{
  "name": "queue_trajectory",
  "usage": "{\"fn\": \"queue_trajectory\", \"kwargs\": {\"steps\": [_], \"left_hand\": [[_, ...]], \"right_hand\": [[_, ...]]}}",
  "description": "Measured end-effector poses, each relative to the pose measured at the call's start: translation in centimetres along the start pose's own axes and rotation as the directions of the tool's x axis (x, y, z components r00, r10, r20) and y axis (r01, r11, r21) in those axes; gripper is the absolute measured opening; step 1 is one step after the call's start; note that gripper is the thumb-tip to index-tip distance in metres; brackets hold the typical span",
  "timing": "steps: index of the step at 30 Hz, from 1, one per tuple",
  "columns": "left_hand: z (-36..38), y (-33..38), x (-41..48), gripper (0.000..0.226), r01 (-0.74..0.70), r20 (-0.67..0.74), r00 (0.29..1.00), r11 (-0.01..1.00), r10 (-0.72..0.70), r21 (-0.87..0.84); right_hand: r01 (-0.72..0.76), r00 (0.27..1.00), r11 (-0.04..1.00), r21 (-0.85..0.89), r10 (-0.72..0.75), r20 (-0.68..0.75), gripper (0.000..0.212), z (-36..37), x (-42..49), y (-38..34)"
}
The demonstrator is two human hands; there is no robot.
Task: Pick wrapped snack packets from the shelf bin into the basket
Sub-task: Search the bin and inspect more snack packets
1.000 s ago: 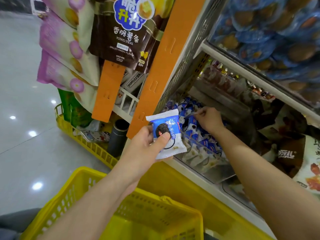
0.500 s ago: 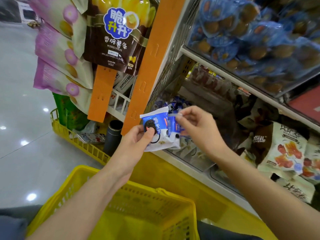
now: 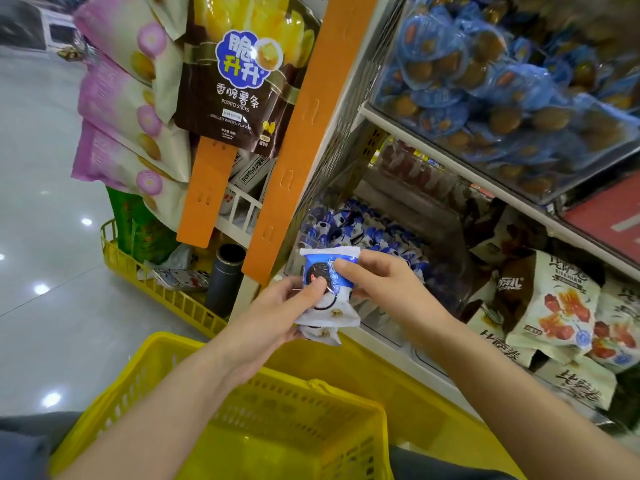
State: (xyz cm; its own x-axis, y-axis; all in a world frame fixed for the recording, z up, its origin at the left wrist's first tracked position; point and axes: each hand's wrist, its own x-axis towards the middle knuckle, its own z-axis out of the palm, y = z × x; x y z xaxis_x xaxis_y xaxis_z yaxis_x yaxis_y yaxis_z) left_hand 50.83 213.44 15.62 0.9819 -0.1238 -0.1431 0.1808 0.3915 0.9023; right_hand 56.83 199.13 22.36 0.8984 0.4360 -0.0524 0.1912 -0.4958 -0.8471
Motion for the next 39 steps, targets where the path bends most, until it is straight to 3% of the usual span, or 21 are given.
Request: {"fn": "queue_trajectory", "kwargs": {"steps": [2, 4, 7, 11, 16, 21, 24, 27, 29, 33, 36, 39], "left_hand": [[0.0, 0.0, 0.1, 0.058, -0.008, -0.021, 1.000, 1.000, 0.008, 0.022], [-0.1, 0.0, 0.4, 0.049, -0.029, -0.043, 0.999, 0.998, 0.032, 0.058], [-0.2, -0.1, 0.9, 0.025, -0.044, -0.133, 0.990, 0.994, 0.056, 0.096], [-0.2, 0.0, 1.6, 0.025, -0.048, -0.224, 0.972, 0.990, 0.077, 0.133], [-0.3, 0.0, 2.3, 0.028, -0.048, -0.270, 0.959, 0.989, 0.084, 0.138], [-0.7, 0.2, 2.8, 0.027, -0.072, -0.286, 0.953, 0.990, 0.104, 0.121], [-0.8, 0.3, 3.1, 0.026, -0.081, -0.297, 0.948, 0.990, 0.112, 0.116], [-0.7, 0.4, 3.3, 0.026, -0.085, -0.307, 0.944, 0.989, 0.120, 0.124], [-0.7, 0.4, 3.3, 0.027, -0.089, -0.309, 0.942, 0.987, 0.128, 0.138], [-0.8, 0.4, 3.3, 0.029, -0.084, -0.315, 0.941, 0.986, 0.126, 0.142], [-0.9, 0.4, 3.4, 0.030, -0.083, -0.319, 0.939, 0.985, 0.128, 0.152], [-0.9, 0.4, 3.5, 0.030, -0.083, -0.320, 0.939, 0.985, 0.128, 0.149]], "right_hand": [[0.017, 1.000, 1.000, -0.001, -0.017, -0.026, 0.021, -0.5, 0.2, -0.1], [0.038, 0.996, 0.998, 0.050, -0.034, -0.077, 0.015, -1.4, 0.7, -0.5], [0.059, 0.953, 0.993, 0.101, -0.026, -0.301, 0.014, -3.8, 2.9, -0.8], [-0.076, 0.843, 0.986, -0.146, -0.015, -0.538, 0.030, -6.4, 7.8, 1.2], [-0.258, 0.875, 0.871, -0.419, 0.026, -0.484, 0.028, -6.0, 12.4, 4.6], [-0.294, 0.921, 0.739, -0.606, 0.051, -0.385, 0.032, -5.8, 14.0, 5.6], [-0.316, 0.942, 0.670, -0.671, 0.138, -0.305, 0.031, -6.1, 14.9, 5.2], [-0.362, 0.932, 0.653, -0.665, 0.272, -0.240, 0.033, -5.7, 15.7, 5.0], [-0.366, 0.930, 0.654, -0.662, 0.273, -0.245, 0.035, -5.3, 16.2, 5.2], [-0.356, 0.927, 0.821, -0.446, 0.250, -0.280, 0.042, -4.6, 17.0, 6.1], [-0.385, 0.910, 0.868, -0.313, 0.301, -0.285, 0.031, -4.5, 17.2, 6.6], [-0.410, 0.903, 0.839, -0.358, 0.319, -0.286, 0.021, -4.9, 17.2, 6.7]]}}
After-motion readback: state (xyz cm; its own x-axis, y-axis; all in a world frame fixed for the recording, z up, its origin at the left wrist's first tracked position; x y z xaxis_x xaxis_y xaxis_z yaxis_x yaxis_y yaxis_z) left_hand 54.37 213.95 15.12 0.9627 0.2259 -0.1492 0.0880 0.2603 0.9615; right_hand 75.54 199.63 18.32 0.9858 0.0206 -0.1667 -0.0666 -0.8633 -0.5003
